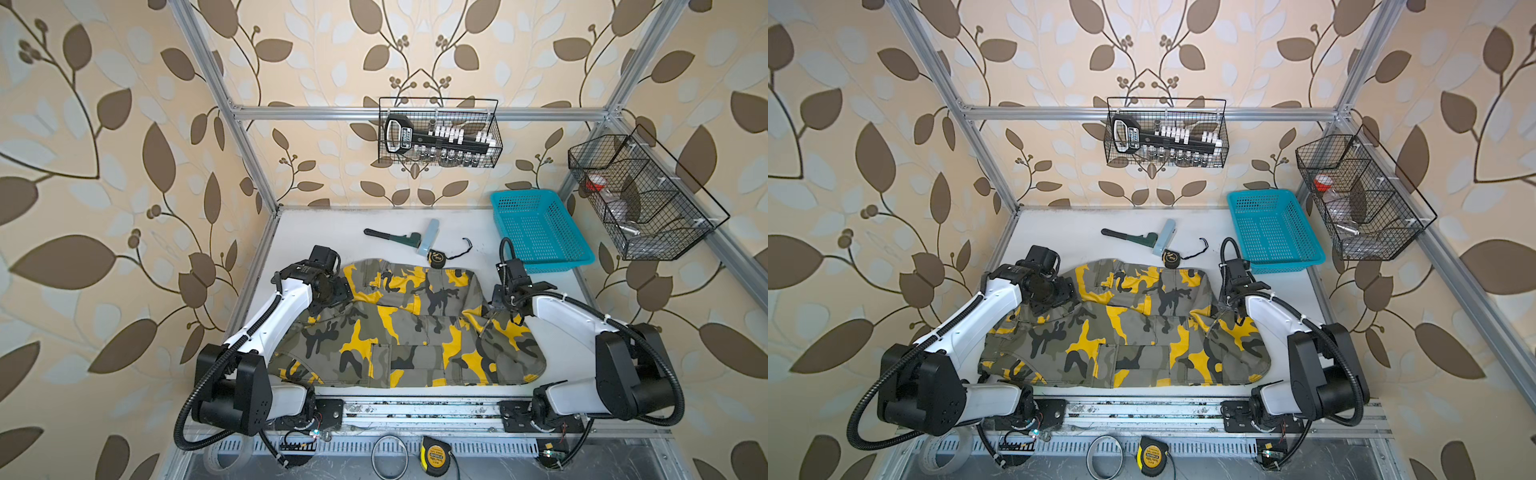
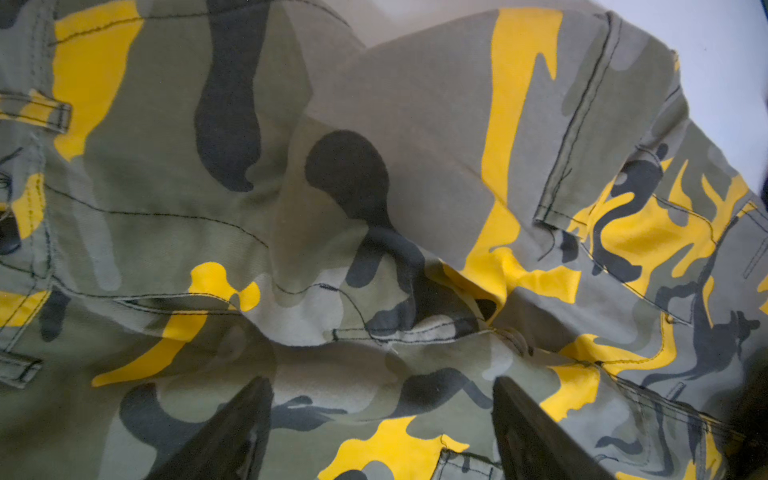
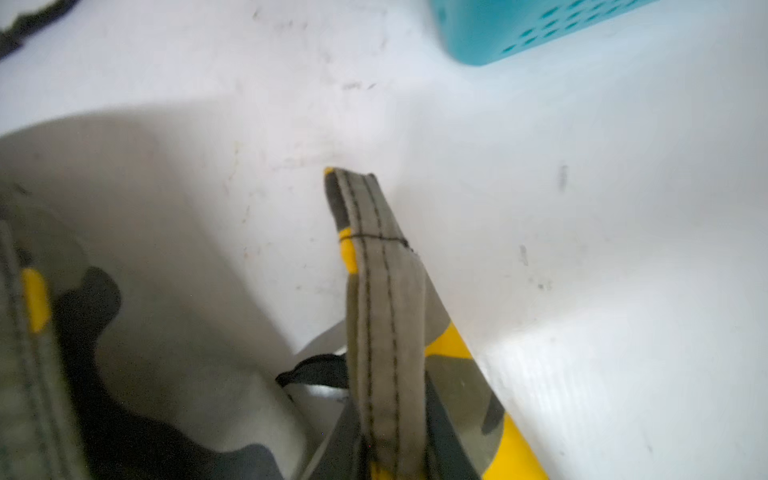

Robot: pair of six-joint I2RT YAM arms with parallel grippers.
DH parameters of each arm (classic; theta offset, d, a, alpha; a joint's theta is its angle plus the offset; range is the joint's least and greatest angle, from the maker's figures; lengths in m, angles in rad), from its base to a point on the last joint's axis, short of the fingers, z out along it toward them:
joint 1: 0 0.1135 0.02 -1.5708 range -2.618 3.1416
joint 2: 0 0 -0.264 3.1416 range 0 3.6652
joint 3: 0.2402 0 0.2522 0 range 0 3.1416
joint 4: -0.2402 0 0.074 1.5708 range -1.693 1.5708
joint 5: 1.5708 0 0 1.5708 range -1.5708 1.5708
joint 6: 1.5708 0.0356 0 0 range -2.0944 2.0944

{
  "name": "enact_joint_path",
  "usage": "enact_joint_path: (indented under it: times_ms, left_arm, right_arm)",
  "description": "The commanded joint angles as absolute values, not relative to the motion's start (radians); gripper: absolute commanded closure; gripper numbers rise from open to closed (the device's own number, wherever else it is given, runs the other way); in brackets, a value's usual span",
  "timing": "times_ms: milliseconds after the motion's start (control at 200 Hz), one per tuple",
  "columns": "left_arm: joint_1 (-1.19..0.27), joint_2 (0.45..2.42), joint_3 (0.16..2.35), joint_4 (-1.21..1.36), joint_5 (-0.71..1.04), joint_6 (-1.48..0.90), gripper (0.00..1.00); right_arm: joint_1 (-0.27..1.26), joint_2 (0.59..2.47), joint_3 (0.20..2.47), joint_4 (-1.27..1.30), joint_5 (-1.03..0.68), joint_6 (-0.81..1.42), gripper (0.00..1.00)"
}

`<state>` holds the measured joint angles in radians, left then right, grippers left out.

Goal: Fold and stack the trousers

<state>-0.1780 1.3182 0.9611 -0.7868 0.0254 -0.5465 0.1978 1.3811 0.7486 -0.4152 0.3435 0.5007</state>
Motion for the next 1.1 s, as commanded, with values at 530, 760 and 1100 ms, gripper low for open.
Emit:
enact_joint_path:
  times_ms: [530,760,1100]
  left_arm:
    - [-0.188,1.428,0.976,-0.747,0.017,-0.555,0.17]
    - [-0.187,1.415,0.980,-0.751,0.007,-0.550,0.17]
    - [-0.187,1.431,1.001,-0.756,0.017,-0.532,0.17]
  right_arm:
    - [-0.418,0.986,0.534,-0.678,0.477,0.742,0.87]
    - [-0.459,1.122,0.636,-0.642,0.602,0.726,0.70]
    - [-0.250,0.991,0.812,-0.699,0.557,0.626,0.26]
